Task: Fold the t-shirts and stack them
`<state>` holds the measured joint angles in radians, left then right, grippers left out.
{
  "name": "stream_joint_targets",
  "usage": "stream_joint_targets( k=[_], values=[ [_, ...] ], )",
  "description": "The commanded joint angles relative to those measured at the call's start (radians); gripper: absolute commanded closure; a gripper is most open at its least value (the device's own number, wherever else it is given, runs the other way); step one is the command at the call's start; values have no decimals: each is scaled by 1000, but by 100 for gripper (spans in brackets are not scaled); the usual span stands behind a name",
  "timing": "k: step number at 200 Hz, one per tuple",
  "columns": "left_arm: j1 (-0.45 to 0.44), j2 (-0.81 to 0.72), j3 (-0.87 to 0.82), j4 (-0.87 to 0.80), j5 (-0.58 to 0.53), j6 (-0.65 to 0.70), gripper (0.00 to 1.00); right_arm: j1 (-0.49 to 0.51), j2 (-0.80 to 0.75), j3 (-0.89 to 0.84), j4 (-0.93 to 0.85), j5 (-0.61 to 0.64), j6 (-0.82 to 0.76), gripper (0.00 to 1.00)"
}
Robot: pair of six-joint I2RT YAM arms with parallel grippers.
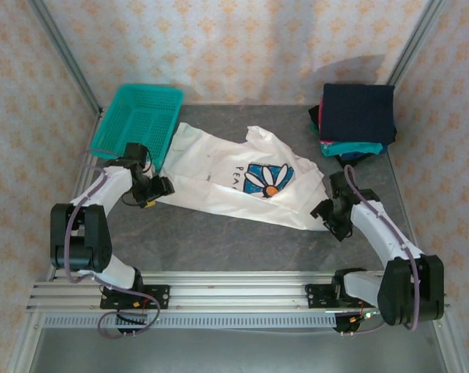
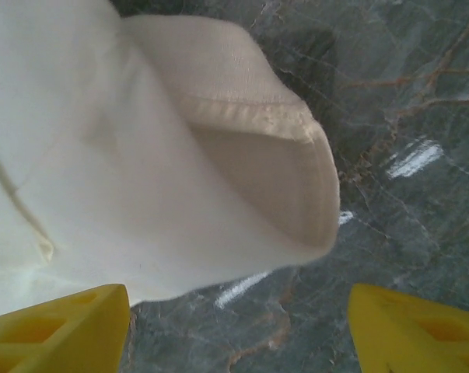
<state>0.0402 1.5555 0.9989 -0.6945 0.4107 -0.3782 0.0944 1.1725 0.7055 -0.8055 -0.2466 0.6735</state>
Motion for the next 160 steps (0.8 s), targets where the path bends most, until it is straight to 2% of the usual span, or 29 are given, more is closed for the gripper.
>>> stream_joint_targets(
  k=[1, 37, 56, 64, 77, 90, 105, 126, 148, 160],
  values=[
    [13, 37, -30, 81, -44, -26, 36, -7, 35, -11, 98, 40, 28, 27],
    [15, 113, -32, 132, -101, -46, 44, -17, 125, 20, 116, 72, 26, 32],
    [16, 146, -36, 124, -152, -39, 54, -26, 169, 32, 107, 95, 25, 39],
    [23, 161, -39, 112, -174, -37, 64, -31, 184, 39, 97, 109, 19, 47],
    [36, 168, -53, 101, -196, -35, 80, -40, 197, 56, 76, 143, 7, 72],
    [47, 163, -66, 82, -221, -23, 87, -47, 190, 71, 58, 182, -11, 87],
    [67, 149, -86, 65, -232, -12, 91, -51, 184, 90, 34, 212, -34, 98],
    [80, 112, -113, 36, -220, 0, 92, -51, 176, 119, -14, 238, -67, 100],
    [79, 37, -166, 29, -153, -34, 92, -51, 141, 127, -43, 248, -71, 100],
    [79, 0, -196, 20, -142, -45, 92, -51, 114, 126, -58, 220, -61, 100]
  ],
)
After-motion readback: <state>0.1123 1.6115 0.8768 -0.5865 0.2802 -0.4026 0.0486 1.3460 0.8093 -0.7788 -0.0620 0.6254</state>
